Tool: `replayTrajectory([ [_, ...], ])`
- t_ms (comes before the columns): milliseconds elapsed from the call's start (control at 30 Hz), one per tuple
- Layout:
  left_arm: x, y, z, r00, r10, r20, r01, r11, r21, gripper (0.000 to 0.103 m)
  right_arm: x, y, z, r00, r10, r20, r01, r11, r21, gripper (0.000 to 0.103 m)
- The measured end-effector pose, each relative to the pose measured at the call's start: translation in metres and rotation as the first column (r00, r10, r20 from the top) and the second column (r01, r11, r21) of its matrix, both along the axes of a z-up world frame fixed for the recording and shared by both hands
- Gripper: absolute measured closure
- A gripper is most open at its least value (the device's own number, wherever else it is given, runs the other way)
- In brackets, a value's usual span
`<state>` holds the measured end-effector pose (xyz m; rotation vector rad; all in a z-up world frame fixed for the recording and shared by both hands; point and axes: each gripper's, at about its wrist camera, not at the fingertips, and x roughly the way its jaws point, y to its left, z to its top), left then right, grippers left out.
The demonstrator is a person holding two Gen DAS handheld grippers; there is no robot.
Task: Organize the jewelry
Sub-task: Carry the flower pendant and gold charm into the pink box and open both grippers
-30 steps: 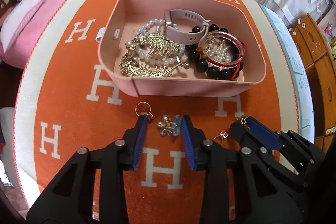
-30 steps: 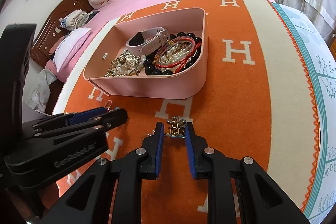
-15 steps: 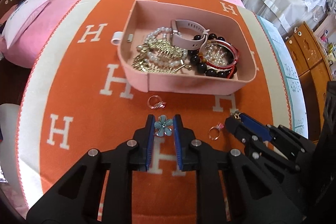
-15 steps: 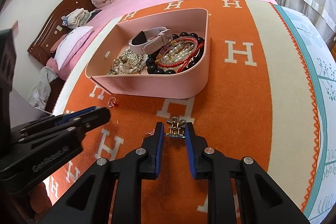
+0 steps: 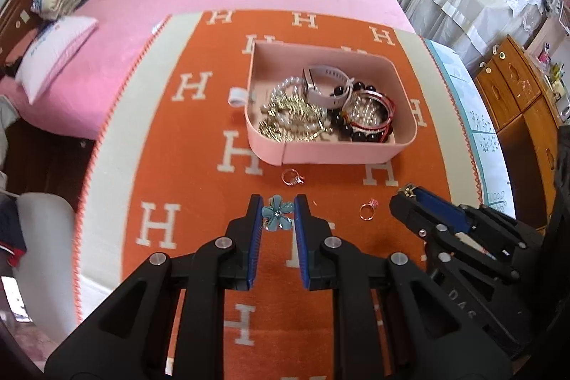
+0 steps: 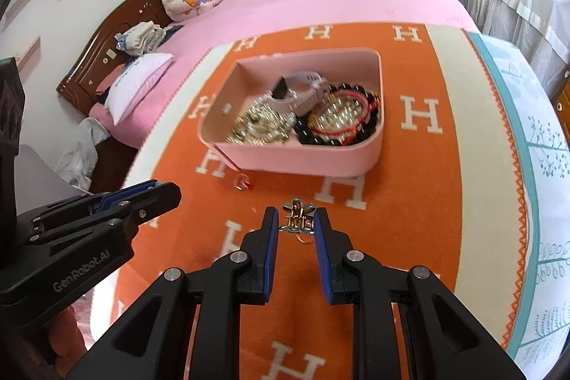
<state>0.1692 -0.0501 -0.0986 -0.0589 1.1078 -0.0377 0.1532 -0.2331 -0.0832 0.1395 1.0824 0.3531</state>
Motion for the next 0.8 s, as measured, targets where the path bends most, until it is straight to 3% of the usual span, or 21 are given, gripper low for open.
replayTrajectory([
  [233, 0.018, 0.006, 0.043, 0.999, -0.017, 0.043, 0.018, 1.0, -0.021, 0.088, 0.008, -0.003, 0.056, 0.997, -0.017, 0.076, 0.015, 1.0, 0.021, 0.083],
  [500, 0.064, 0.006, 0.084, 0.994, -0.032, 0.103, 0.036, 0.999, -0.028, 0.088, 0.053, -0.015, 0.119, 0.984, -0.04, 0.173, 0.033, 0.998, 0.048, 0.083],
  [633, 0.089, 0.003, 0.077, 0.996, -0.036, 0.083, 0.038, 0.999, -0.027, 0.088, 0.079, -0.012, 0.121, 0.985, -0.037, 0.17, 0.032, 0.999, 0.032, 0.083],
  [800, 0.109, -0.004, 0.042, 0.999, -0.037, 0.024, 0.037, 0.999, -0.01, 0.088, 0.1, -0.003, 0.085, 0.996, -0.012, 0.086, 0.012, 1.0, 0.004, 0.083],
])
